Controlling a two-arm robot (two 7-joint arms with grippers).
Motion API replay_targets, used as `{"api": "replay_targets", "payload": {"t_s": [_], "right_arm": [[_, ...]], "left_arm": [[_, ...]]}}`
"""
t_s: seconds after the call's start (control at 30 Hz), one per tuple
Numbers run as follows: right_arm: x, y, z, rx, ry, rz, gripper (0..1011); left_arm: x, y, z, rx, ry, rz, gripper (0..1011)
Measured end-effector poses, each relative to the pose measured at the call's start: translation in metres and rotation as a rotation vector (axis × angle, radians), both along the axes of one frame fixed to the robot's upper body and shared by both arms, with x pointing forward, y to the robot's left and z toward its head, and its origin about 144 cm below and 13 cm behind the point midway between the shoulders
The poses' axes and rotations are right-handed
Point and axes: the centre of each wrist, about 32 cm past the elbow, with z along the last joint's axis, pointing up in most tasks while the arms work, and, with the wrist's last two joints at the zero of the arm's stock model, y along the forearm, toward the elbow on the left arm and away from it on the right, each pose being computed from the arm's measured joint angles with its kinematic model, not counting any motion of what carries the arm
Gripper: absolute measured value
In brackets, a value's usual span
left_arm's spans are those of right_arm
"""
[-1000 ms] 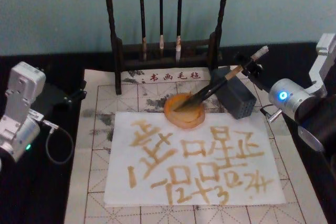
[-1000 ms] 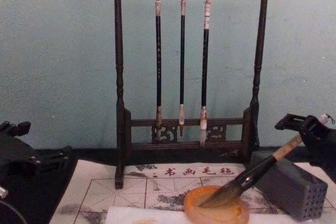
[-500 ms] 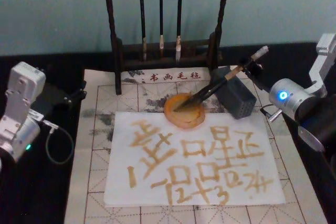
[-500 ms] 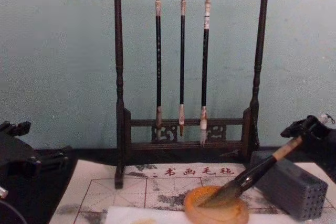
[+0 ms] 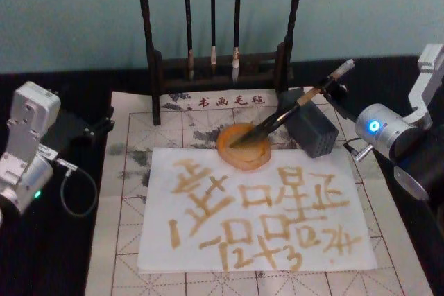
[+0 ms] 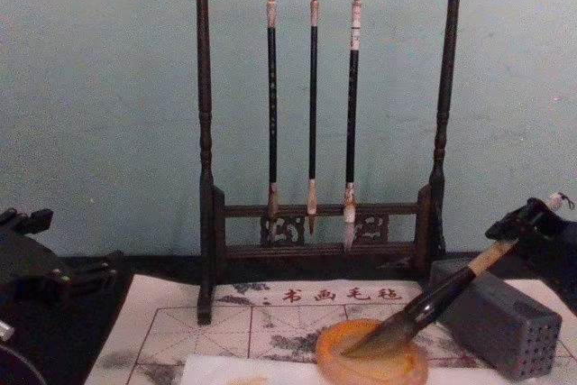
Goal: Pick up the brush from the inkstone, write on the paper, then place the brush back to its original position.
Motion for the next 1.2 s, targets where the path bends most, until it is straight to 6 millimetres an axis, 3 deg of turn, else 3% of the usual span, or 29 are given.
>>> {"api": "replay_targets", "payload": {"t_s": [0.5,1.2], "right_arm": [[0.0,0.0,0.006,0.0,-0.063,0.01,185],[-0.014,0.004,0.023,-0.203,-0.503,0.218,185]], "left_arm": [[0.0,0.0,0.0,0.0,0.0,0.0,1001],[0.0,0.0,0.0,0.0,0.0,0.0,1001]]}}
